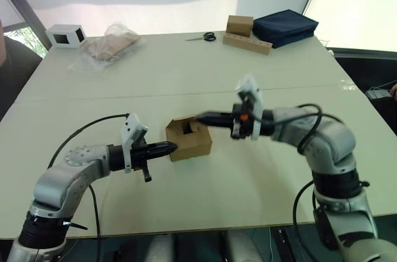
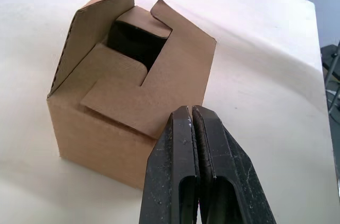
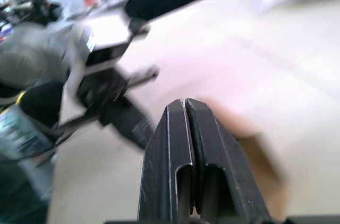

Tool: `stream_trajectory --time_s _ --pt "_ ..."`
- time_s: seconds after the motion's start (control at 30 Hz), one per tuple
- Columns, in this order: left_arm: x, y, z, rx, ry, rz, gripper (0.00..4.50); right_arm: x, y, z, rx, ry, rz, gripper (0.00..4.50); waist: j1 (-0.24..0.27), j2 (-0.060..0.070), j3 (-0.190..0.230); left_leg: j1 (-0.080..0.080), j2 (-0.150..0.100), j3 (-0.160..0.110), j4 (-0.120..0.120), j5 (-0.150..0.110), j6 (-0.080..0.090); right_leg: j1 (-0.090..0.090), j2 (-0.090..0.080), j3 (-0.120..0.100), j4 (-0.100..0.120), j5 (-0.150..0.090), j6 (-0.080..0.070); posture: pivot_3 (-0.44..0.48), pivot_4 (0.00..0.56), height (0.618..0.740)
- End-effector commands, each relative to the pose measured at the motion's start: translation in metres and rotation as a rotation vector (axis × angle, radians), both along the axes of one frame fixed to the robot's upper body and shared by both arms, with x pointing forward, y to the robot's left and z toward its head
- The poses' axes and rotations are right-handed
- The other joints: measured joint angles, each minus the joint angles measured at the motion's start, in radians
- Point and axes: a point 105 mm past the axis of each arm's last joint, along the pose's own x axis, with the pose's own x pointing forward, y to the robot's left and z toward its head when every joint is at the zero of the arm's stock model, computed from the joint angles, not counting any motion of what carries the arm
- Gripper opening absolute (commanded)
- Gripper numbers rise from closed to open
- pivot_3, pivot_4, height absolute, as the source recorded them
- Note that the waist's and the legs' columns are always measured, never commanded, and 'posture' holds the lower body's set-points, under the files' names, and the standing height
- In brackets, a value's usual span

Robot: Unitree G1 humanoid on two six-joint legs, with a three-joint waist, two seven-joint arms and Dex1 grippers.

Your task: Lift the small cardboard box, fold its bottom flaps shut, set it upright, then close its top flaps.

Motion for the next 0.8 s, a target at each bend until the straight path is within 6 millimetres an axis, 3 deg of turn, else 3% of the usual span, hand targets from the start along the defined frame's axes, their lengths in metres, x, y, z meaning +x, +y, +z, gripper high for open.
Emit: stream_trajectory --time_s 0.03,0.2,0.33,0.5,0.8 --pt "0.003 0.001 0.002 0.030 -0.031 -0.005 0.07 0.025 0.000 0.004 -0.041 -0.048 -0.083 0.00 -0.001 0.000 0.000 0.000 0.000 0.000 0.000 0.000 0.000 0.000 0.000 0.000 0.000 0.000 0.000 0.000 0.150 0.740" --pt "0.006 0.002 0.004 0.033 -0.038 -0.012 0.07 0.050 0.016 -0.005 -0.132 -0.040 -0.118 0.00 -0.002 0.000 0.000 0.000 0.000 0.001 0.000 0.000 -0.001 -0.001 0.000 0.000 0.000 0.000 0.000 0.000 0.150 0.740" --pt "0.006 0.003 0.004 0.037 -0.037 -0.014 0.07 0.055 0.027 -0.014 -0.201 -0.037 -0.087 0.00 -0.001 0.000 0.000 0.000 0.000 0.001 0.000 0.001 -0.001 -0.001 0.000 0.000 0.000 0.000 0.000 0.000 0.150 0.740" --pt "0.007 0.005 0.004 0.040 -0.039 -0.008 0.07 0.049 0.034 -0.024 -0.241 -0.023 -0.025 0.00 -0.001 0.000 0.000 0.000 0.000 0.001 0.000 0.001 -0.001 -0.001 -0.001 0.000 0.000 0.000 0.000 0.000 0.150 0.740" --pt "0.008 0.010 0.006 0.044 -0.048 0.014 0.07 0.020 0.039 -0.032 -0.214 0.001 0.082 0.00 -0.001 0.000 0.000 0.000 0.000 0.001 0.000 0.001 -0.001 -0.001 -0.001 0.000 0.000 0.000 0.000 0.000 0.150 0.740"
